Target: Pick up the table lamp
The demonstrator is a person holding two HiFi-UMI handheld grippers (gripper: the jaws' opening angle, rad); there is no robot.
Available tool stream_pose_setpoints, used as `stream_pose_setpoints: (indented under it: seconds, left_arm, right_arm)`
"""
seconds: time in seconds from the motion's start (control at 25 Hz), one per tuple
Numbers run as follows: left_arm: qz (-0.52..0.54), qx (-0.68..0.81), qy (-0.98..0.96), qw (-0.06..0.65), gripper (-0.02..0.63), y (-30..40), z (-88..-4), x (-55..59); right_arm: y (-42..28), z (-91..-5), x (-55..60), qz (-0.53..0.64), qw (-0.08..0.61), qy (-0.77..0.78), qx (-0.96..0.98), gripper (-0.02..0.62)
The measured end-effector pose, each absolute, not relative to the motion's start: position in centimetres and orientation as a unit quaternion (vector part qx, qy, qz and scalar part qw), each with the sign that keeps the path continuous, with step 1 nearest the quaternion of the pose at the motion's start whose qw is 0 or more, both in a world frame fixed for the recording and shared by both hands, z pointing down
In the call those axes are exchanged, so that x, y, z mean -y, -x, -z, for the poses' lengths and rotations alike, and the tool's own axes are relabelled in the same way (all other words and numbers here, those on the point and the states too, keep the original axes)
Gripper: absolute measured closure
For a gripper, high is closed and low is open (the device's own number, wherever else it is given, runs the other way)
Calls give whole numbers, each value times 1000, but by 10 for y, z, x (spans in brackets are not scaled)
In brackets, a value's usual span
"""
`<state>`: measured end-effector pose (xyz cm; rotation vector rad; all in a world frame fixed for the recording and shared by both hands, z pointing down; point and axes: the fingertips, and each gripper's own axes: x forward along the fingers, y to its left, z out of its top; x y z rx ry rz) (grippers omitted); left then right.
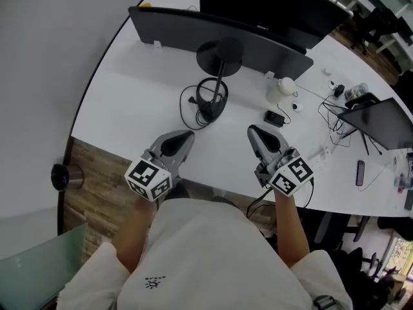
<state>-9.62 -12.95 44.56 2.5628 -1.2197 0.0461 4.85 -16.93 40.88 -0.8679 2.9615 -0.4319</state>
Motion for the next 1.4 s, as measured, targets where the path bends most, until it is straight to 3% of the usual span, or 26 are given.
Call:
stream_pose_setpoints:
  seconds: [0.64, 0.8, 0.88, 1.4]
  left_arm:
    - [-74, 369, -917, 132, 604, 86, -497, 212]
    - [-87, 344, -925, 136, 543, 69, -515, 225]
    - [-97, 334, -927, 139, 495, 65, -526, 232]
    - [-126, 322, -928, 141, 423, 45, -574, 267]
  right_arm:
    - [-26, -428, 221, 93, -6, 282, -955, 591]
    - [-19, -444, 236, 88, -33, 253, -963, 585]
    - [-13, -454, 244, 93, -47, 235, -966, 499]
    - [28, -468, 267, 71, -61, 151, -984, 471]
